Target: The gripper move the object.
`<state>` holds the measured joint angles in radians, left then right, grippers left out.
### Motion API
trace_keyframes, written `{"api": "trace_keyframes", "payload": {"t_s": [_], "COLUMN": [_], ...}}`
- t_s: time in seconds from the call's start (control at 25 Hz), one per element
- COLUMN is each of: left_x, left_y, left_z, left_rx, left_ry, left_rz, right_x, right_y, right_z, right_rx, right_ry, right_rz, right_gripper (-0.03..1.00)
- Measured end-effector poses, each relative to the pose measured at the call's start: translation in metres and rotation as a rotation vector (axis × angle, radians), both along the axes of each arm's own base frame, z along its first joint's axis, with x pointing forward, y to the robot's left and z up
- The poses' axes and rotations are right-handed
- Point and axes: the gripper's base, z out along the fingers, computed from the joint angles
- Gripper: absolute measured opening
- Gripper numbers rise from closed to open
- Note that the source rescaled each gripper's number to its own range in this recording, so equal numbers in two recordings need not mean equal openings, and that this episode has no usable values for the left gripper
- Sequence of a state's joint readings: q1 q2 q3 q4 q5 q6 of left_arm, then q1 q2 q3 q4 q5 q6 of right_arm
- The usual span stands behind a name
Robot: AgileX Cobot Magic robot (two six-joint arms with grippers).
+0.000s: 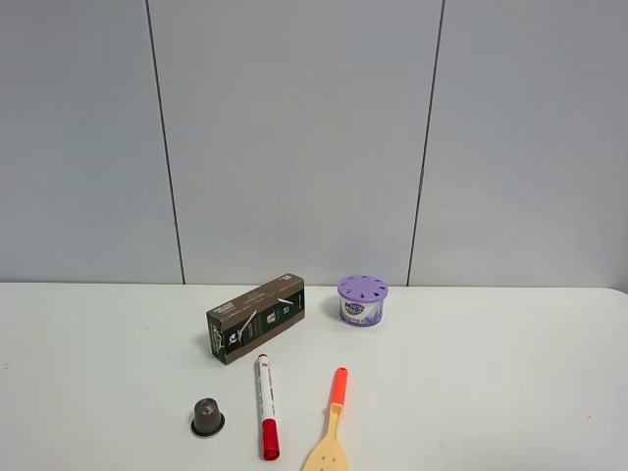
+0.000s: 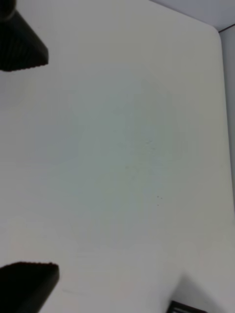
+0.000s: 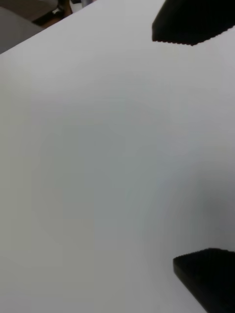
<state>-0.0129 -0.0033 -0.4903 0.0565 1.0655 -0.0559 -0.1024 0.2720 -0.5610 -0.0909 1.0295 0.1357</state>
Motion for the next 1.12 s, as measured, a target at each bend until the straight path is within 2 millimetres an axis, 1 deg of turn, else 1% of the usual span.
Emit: {"api": "trace_keyframes", "payload": {"t_s": [0.08, 0.2, 0.28, 0.64, 0.8, 1.12], "left_x": [0.000, 0.000, 0.000, 0.000, 0.000, 0.000], "left_y": [0.000, 0.000, 0.000, 0.000, 0.000, 0.000], "left_z": [0.000, 0.000, 0.000, 0.000, 0.000, 0.000], "left_rx": [0.000, 0.000, 0.000, 0.000, 0.000, 0.000], "left_ry": [0.000, 0.000, 0.000, 0.000, 0.000, 0.000], "left_rz": [0.000, 0.000, 0.000, 0.000, 0.000, 0.000], "right_x": [-0.003, -0.007, -0.009, -0.011, -0.011, -0.012], "right_y": [0.001, 0.003, 0.006, 0.014, 0.015, 0.005], "right_z": [-0.004, -0.017, -0.020, -0.020, -0.020, -0.020], "right_rx": [0.006, 0.030, 0.037, 0.021, 0.011, -0.086], "right_ry": [0.010, 0.033, 0.031, 0.016, 0.015, 0.031], "right_rz": [0.000, 0.012, 0.037, 0.166, 0.185, 0.170], "right_gripper": [1.00, 1.00, 1.00, 1.00, 1.00, 1.00]}}
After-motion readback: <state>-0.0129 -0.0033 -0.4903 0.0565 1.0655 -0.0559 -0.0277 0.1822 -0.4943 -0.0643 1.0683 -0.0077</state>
